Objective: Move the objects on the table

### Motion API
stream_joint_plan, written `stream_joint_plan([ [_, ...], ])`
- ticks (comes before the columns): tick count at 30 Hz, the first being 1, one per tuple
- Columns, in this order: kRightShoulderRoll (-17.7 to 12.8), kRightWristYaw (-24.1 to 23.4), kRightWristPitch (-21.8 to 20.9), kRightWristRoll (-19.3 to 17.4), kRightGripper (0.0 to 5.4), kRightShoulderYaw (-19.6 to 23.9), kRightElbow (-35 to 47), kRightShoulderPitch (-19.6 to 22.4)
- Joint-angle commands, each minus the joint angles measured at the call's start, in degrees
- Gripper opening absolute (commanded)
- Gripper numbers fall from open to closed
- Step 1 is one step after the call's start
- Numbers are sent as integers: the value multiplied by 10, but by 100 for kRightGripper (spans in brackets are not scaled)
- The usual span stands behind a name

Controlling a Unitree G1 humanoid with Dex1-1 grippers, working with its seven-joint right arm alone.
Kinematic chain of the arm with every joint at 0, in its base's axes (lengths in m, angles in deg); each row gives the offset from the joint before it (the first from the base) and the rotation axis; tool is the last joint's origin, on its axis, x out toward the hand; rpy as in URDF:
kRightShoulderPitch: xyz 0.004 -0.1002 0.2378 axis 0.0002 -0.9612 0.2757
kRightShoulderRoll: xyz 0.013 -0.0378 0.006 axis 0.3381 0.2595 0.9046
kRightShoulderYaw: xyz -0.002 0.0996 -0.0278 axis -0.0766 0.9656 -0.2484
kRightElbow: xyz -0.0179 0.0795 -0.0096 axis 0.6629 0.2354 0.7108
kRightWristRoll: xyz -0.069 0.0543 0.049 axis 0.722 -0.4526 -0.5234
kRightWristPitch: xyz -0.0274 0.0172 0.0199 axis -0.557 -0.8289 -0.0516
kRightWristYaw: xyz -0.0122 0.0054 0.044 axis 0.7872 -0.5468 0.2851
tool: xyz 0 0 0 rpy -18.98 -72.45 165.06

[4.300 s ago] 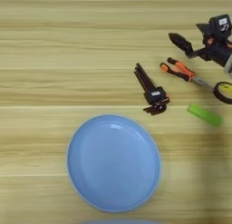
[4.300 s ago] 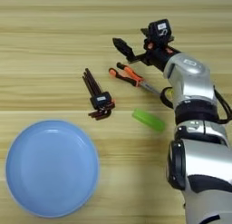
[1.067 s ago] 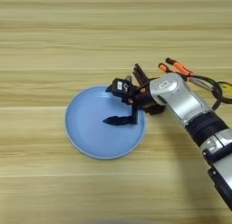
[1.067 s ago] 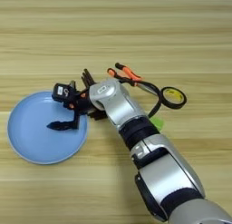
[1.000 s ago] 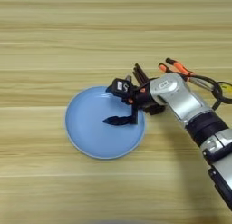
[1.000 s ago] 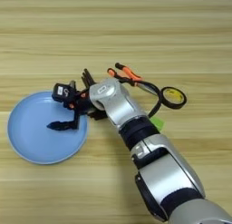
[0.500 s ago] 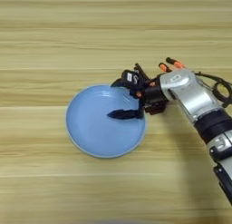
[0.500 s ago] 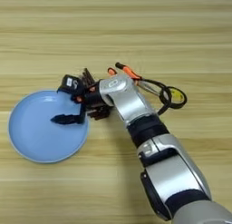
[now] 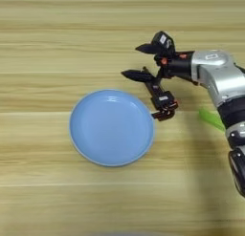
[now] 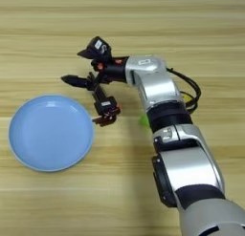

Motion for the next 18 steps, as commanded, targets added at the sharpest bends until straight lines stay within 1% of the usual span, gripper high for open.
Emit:
stream_joint_plan([
  [1,-17,-79,-17,-19,538,52,-42,80],
  [9,-32,-175,-54,-11,538,93,-171,116],
  [14,-44,-235,-83,4,538,99,-237,133],
  [18,-52,-292,-99,25,538,94,-286,140],
])
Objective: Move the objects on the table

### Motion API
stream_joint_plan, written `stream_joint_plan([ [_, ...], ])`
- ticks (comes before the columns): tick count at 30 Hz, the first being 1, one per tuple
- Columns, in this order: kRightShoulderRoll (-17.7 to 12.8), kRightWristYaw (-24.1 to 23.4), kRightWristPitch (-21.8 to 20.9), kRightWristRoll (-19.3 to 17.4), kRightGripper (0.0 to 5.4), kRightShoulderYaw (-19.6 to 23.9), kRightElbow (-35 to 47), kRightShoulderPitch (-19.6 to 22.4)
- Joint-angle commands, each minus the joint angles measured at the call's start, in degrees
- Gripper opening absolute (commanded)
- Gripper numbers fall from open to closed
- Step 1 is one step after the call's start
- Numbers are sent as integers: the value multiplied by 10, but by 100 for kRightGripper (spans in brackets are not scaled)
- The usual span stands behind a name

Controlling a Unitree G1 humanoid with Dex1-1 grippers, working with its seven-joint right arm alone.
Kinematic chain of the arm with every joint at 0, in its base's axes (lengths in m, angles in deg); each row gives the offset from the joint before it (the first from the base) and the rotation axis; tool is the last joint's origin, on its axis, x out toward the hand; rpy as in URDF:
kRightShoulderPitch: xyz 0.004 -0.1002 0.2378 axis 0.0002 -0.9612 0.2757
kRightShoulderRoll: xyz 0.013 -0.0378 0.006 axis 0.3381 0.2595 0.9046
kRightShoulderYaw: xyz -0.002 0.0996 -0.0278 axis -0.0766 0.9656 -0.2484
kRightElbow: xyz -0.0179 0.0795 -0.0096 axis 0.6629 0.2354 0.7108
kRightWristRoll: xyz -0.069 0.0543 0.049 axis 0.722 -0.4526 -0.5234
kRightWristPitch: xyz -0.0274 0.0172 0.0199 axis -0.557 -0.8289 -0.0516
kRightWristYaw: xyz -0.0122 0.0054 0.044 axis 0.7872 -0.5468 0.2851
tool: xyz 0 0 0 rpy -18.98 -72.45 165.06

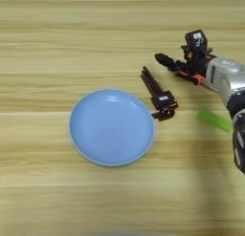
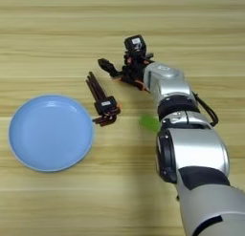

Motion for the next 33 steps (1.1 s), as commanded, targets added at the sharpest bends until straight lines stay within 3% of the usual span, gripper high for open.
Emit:
stream_joint_plan([
  [1,-32,-66,-37,22,538,1,-23,70],
  [14,-40,-122,-42,55,538,-3,-81,57],
  [27,-45,-94,4,35,538,30,-98,52],
  [33,-48,-91,16,42,538,29,-99,47],
])
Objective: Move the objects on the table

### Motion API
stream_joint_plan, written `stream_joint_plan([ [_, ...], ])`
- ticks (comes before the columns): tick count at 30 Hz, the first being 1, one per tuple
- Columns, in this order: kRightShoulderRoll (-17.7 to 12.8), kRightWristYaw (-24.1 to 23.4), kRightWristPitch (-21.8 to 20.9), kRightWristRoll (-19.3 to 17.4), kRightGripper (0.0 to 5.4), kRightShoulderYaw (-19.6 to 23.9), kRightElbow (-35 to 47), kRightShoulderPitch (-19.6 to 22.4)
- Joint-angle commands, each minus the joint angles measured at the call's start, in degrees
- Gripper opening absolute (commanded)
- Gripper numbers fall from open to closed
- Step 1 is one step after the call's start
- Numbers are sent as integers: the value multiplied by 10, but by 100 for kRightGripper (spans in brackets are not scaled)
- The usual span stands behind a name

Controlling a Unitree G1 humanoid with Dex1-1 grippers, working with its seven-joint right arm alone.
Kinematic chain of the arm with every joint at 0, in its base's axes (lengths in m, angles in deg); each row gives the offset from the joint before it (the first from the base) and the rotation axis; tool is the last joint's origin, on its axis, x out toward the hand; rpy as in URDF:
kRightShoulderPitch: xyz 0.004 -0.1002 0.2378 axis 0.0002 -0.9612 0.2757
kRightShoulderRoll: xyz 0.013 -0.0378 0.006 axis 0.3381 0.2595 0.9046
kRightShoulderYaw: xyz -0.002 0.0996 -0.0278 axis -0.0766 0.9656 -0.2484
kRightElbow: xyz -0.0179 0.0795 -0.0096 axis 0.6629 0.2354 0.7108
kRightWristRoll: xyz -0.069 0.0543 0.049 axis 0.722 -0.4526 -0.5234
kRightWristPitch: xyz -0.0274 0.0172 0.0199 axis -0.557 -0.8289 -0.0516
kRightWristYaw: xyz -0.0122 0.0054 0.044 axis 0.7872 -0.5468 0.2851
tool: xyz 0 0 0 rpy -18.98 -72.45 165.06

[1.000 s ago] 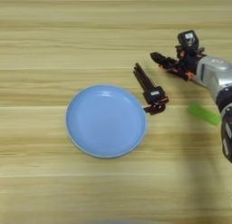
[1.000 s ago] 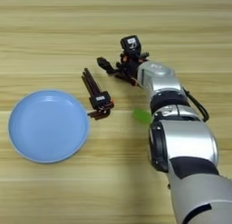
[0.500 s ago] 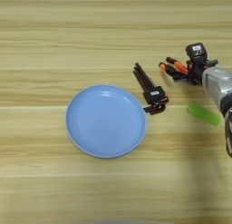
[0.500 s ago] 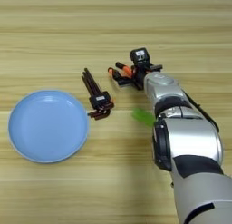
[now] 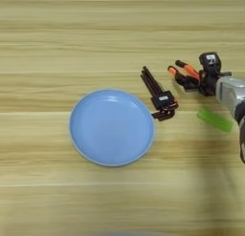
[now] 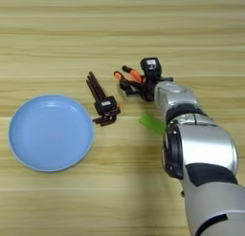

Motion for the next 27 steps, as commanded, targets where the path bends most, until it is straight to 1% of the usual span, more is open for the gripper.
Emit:
stream_joint_plan([
  [1,-26,-5,-3,4,538,1,26,38],
  [3,-27,-6,-5,10,538,-4,26,36],
  [10,-28,-22,-21,55,538,-41,26,24],
  [11,-28,-23,-22,60,523,-45,25,23],
  [13,-29,-23,-20,66,514,-51,24,21],
  [14,-29,-24,-19,67,526,-52,23,20],
  [16,-30,-21,-17,68,532,-52,22,19],
  [18,-30,-15,-16,67,516,-52,22,17],
  [19,-29,-12,-16,67,496,-52,22,16],
  [22,-29,-2,-15,63,471,-49,22,15],
  [23,-28,1,-15,63,452,-49,22,15],
  [26,-27,11,-14,61,428,-47,22,15],
  [27,-27,13,-13,60,413,-46,22,14],
])
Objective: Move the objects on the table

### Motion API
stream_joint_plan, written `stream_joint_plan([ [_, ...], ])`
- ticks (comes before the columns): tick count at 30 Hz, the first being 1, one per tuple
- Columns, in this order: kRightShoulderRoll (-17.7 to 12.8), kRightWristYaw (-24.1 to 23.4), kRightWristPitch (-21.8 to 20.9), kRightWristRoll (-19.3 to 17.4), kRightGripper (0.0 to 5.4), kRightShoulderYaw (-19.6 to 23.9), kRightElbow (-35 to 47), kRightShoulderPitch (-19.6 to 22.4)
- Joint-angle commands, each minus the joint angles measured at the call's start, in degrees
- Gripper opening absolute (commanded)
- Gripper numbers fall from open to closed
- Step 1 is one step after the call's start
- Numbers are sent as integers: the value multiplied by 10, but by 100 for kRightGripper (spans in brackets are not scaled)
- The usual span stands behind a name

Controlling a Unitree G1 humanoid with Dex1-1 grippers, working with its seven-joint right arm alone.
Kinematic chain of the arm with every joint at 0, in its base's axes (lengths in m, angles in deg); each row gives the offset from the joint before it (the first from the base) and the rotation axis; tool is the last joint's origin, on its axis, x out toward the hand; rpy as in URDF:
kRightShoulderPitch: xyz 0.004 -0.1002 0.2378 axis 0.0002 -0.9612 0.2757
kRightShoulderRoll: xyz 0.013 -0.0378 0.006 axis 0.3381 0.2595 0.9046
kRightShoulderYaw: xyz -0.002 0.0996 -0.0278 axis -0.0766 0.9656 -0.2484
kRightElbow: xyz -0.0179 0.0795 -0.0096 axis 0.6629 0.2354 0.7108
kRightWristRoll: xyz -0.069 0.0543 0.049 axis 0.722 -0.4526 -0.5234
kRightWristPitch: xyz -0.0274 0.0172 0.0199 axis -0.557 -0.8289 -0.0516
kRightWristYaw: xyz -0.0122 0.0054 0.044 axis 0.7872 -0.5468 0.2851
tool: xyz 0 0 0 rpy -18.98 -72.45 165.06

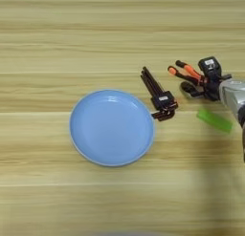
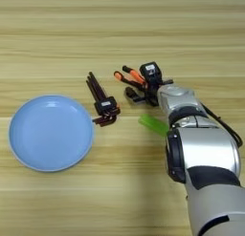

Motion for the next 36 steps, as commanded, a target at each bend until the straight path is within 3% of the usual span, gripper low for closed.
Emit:
stream_joint_plan([
  [1,-17,12,4,-3,403,3,21,25],
  [15,-16,43,14,-7,227,12,22,20],
  [22,-14,56,5,-10,193,11,26,26],
  [30,-5,85,-3,-24,89,17,39,44],
  [36,1,95,-10,-30,88,19,51,55],
])
